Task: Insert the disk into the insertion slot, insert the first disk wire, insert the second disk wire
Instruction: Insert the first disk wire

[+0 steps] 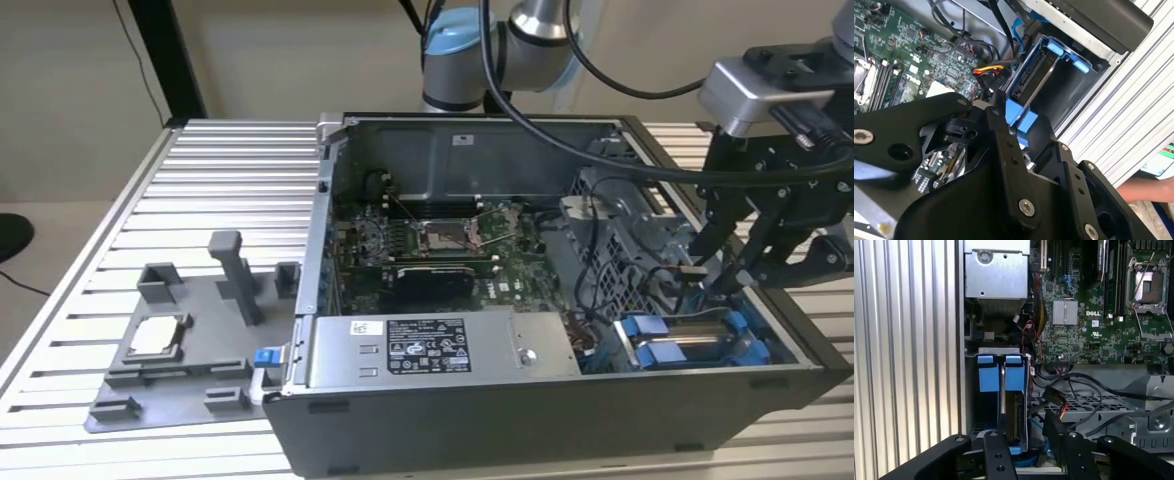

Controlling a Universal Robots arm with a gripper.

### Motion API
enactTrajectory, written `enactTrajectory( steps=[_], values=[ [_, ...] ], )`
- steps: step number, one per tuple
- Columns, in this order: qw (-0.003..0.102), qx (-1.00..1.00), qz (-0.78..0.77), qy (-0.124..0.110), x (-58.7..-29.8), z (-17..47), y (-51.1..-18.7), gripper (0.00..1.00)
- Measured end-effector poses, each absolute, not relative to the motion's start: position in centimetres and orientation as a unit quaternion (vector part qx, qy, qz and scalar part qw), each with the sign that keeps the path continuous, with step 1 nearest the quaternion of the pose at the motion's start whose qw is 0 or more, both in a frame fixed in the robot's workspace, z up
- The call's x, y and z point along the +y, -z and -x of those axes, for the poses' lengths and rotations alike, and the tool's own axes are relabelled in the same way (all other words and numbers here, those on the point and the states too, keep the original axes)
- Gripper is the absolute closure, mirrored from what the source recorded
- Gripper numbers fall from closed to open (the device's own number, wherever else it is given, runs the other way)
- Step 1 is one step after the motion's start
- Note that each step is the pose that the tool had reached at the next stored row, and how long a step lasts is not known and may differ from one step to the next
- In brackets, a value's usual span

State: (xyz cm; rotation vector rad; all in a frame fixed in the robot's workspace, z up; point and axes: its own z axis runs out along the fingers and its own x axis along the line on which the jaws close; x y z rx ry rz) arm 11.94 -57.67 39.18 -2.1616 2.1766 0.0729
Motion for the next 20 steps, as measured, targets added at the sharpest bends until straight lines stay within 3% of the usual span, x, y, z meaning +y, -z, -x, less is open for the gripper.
enactTrajectory(
  steps=[9, 20],
  values=[
    [0.048, 0.708, 0.704, -0.019, -56.7, -12.7, -39.0, 0.00],
    [0.050, 0.734, 0.677, -0.017, -56.4, -12.7, -37.6, 0.00]
  ],
)
